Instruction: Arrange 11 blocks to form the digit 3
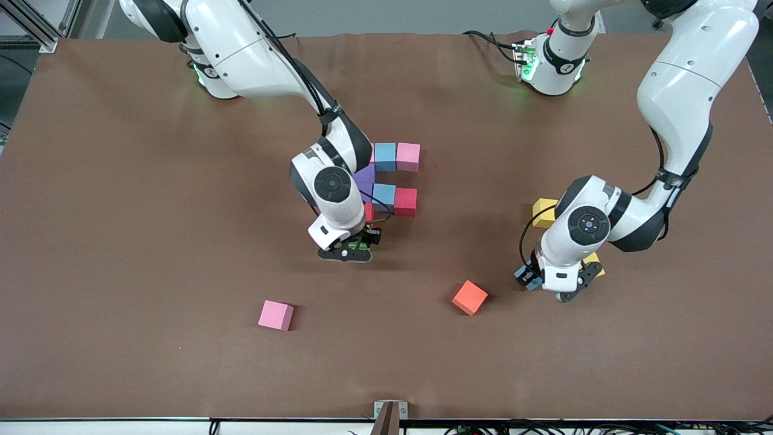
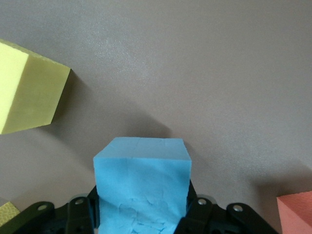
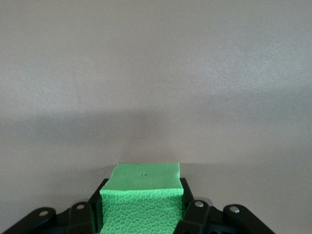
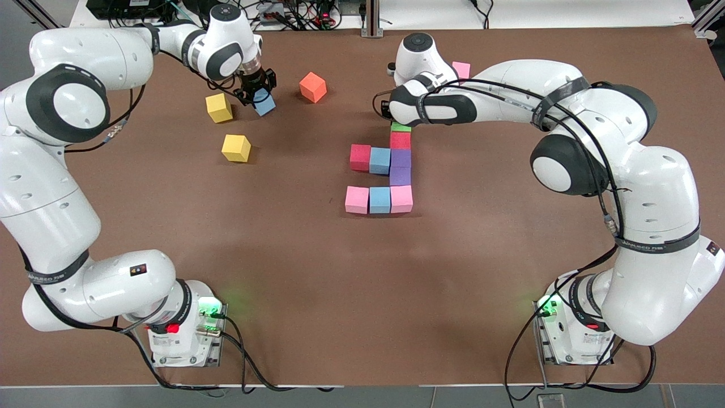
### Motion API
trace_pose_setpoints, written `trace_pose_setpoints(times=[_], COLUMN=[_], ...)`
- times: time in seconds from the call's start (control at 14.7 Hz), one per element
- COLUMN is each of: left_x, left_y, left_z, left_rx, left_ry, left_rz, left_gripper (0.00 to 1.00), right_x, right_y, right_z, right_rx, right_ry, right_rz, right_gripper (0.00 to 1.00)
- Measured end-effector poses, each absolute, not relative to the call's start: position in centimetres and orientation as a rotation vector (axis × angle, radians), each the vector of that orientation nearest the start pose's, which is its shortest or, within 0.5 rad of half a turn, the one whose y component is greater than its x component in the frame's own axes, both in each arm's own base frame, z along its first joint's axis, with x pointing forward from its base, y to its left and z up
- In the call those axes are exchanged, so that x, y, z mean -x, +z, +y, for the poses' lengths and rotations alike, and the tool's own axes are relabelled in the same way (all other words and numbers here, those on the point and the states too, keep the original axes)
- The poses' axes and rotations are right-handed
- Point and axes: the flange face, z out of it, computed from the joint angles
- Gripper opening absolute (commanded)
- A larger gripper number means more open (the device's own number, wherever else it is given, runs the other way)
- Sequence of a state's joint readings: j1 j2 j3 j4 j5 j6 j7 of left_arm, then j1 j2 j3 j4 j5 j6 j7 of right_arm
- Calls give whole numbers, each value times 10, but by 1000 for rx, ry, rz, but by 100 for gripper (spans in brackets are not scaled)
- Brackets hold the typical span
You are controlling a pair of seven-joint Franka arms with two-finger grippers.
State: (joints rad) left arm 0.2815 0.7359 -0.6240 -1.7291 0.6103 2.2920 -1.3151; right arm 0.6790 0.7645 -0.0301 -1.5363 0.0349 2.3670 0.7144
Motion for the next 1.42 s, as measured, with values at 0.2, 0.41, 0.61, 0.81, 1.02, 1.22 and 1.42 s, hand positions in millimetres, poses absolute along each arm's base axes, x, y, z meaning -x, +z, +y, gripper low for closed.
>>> trace_pose_setpoints(times=[0.2, 0.41, 0.61, 0.81, 1.02, 1.22, 1.42], left_x=[-643, -643, -645, -646, -646, -639, -629], left_y=[218, 218, 220, 225, 239, 248, 256], left_z=[-172, -172, -173, -178, -196, -228, -268], left_rx=[2937, 2937, 2939, 2933, 2897, 2824, 2714], left_ry=[-69, -69, -74, -65, -56, -62, -74], left_rz=[-1048, -1048, -1050, -1076, -1153, -1334, -1549], left_gripper=[46, 46, 46, 46, 46, 46, 46], right_x=[-566, -565, -565, -565, -565, -565, -565], right_y=[209, 209, 209, 209, 209, 209, 209], right_z=[436, 438, 438, 438, 438, 438, 438], right_rx=[3088, 3085, 3085, 3086, 3086, 3088, 3088], right_ry=[-82, -85, -85, -85, -86, -86, -85], right_rz=[140, 146, 144, 141, 134, 113, 113], right_gripper=[26, 26, 26, 26, 26, 26, 26])
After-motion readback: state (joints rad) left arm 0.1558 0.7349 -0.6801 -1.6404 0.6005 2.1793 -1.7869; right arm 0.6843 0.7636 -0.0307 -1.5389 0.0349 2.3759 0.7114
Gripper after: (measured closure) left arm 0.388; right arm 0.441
